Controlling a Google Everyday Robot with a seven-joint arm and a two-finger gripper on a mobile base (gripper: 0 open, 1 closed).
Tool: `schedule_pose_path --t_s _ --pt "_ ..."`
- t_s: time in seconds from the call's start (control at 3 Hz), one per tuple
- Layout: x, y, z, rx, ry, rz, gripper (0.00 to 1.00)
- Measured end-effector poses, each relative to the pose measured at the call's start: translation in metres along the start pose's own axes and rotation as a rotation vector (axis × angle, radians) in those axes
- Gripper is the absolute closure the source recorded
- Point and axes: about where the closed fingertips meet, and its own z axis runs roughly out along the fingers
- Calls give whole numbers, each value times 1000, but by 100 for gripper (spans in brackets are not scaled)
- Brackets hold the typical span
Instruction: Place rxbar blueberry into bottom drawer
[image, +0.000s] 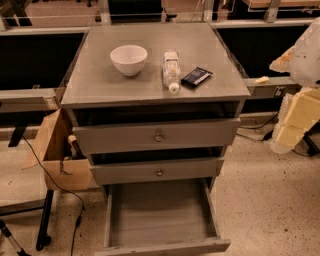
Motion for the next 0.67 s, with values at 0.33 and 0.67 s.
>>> schedule_pose_path --t_s 0.33,0.67 --pt "0 0 0 2 -1 0 0" --pt "-3 -14 2 21 -19 16 0"
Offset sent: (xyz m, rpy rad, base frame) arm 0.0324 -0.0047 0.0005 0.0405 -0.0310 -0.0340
